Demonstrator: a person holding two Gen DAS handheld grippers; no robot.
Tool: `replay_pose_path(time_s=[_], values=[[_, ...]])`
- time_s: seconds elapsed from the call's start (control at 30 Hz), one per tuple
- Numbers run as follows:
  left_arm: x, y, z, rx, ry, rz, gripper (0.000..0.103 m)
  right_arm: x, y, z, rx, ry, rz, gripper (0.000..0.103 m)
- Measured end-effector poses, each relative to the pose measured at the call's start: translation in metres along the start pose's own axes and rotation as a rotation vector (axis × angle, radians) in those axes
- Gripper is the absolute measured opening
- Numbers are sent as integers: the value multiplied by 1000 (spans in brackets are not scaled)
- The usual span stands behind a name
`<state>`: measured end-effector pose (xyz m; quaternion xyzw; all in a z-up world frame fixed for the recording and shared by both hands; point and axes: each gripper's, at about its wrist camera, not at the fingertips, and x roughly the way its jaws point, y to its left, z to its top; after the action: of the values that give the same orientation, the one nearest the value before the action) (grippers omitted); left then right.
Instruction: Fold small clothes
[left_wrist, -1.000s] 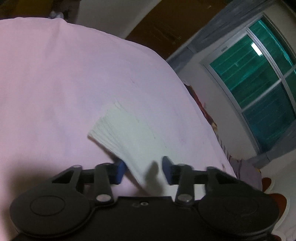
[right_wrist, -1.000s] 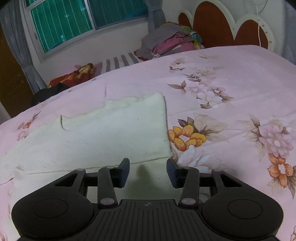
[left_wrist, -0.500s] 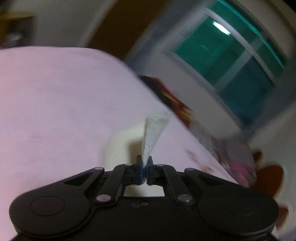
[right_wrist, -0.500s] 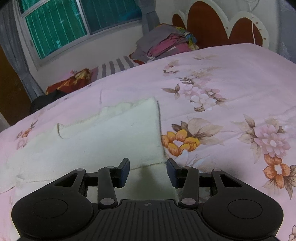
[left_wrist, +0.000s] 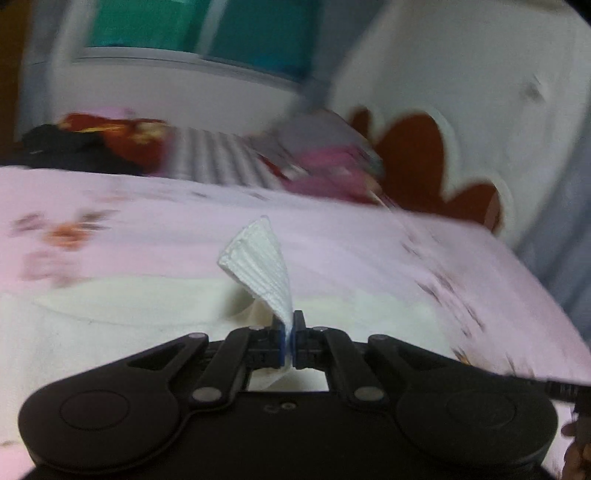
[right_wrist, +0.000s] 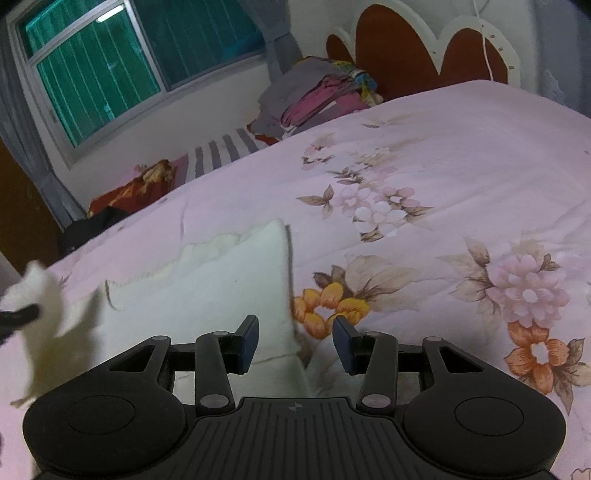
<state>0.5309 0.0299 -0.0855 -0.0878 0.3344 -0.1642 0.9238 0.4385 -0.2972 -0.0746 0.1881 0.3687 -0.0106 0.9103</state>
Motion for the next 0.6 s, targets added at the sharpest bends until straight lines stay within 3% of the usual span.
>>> replay_pose_path(time_s=[0.13, 0.4, 0.43, 0.47, 0.53, 0.6], values=[[31, -48, -21, 119, 78, -42, 3, -7, -15, 4, 18, -10, 0, 45], [62, -89, -53, 166, 181, -102, 5, -17, -47, 12, 56, -11, -5, 45], [68, -91, -56, 157, 209, -123, 18, -18, -50, 13, 61, -11, 0, 45], [72, -92, -59, 153, 217, -136, 24, -19, -52, 14, 66, -12, 9, 45], [73, -95, -58, 152, 200, -172, 58, -19, -53, 17, 78, -20, 40, 46], [64, -98, -58, 149, 175, -158, 74, -20, -50, 19, 87, -23, 68, 46]])
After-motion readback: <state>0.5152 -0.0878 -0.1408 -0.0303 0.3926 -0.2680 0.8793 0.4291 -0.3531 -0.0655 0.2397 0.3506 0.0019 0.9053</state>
